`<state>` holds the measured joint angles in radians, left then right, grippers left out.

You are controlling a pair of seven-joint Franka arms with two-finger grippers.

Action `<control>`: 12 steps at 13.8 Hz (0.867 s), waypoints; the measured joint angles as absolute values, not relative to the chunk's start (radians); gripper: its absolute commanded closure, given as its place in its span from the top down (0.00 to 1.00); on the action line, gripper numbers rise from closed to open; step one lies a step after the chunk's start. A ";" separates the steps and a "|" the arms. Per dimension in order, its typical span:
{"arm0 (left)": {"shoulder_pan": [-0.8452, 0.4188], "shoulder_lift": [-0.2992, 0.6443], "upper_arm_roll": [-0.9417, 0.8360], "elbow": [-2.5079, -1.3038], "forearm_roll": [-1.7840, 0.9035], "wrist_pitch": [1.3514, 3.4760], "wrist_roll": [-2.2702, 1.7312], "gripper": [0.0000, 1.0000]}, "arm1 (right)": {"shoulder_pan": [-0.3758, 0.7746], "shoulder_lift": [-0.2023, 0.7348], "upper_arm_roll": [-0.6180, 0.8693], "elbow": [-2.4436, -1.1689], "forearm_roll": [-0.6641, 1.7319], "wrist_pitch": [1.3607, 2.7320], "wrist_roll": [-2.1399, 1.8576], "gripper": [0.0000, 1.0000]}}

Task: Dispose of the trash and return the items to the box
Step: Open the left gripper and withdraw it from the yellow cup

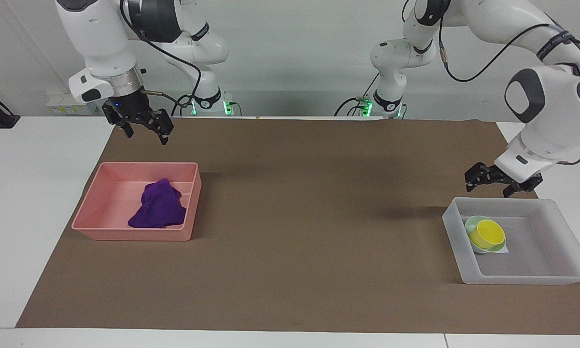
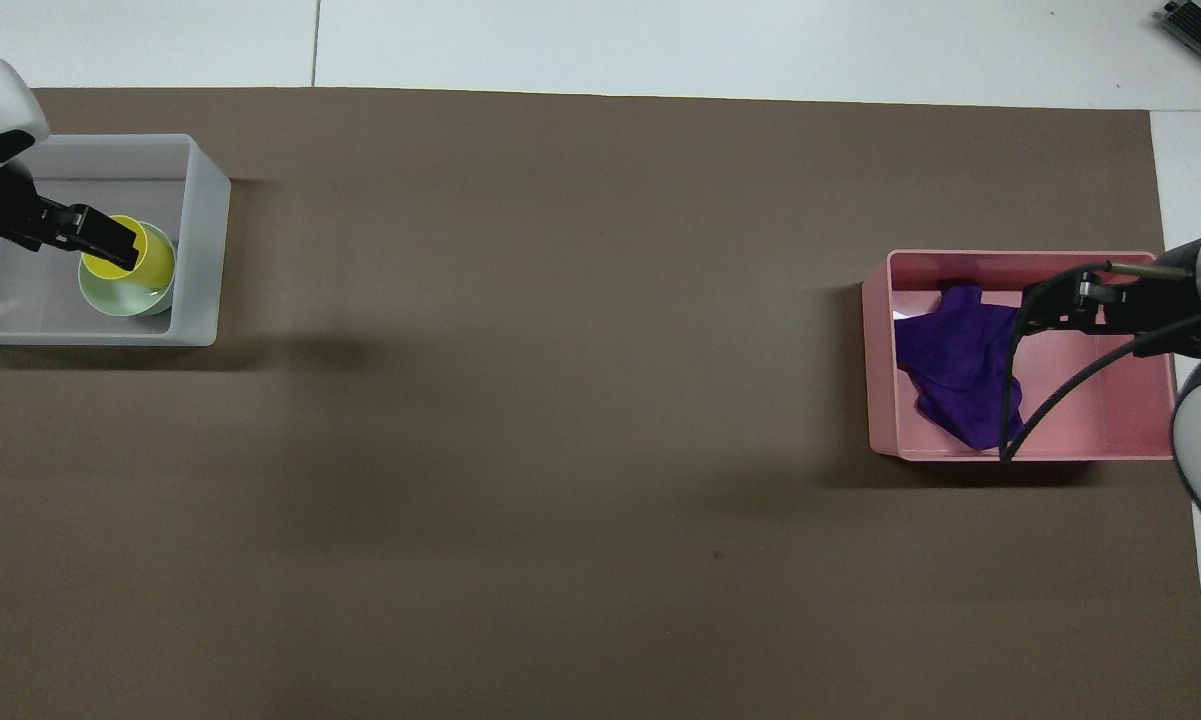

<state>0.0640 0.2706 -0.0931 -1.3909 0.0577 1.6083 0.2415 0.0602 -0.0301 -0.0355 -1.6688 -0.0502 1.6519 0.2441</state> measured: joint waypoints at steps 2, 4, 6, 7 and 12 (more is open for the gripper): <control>0.057 0.190 -0.097 -1.394 0.039 1.563 0.240 1.00 | 0.060 -0.030 -0.036 -1.669 -0.050 1.652 0.244 1.00; 0.057 0.112 -0.096 -1.428 0.011 1.536 0.240 1.00 | 0.060 -0.030 -0.036 -1.669 -0.050 1.652 0.244 1.00; 0.057 0.042 -0.095 -1.524 -0.007 1.554 0.226 1.00 | 0.060 -0.030 -0.036 -1.669 -0.050 1.652 0.244 1.00; 0.057 0.008 -0.094 -1.585 -0.014 1.590 0.197 1.00 | 0.060 -0.030 -0.036 -1.669 -0.050 1.652 0.244 1.00; 0.039 -0.054 -0.085 -1.676 -0.017 1.634 0.140 1.00 | 0.060 -0.030 -0.036 -1.669 -0.050 1.652 0.244 1.00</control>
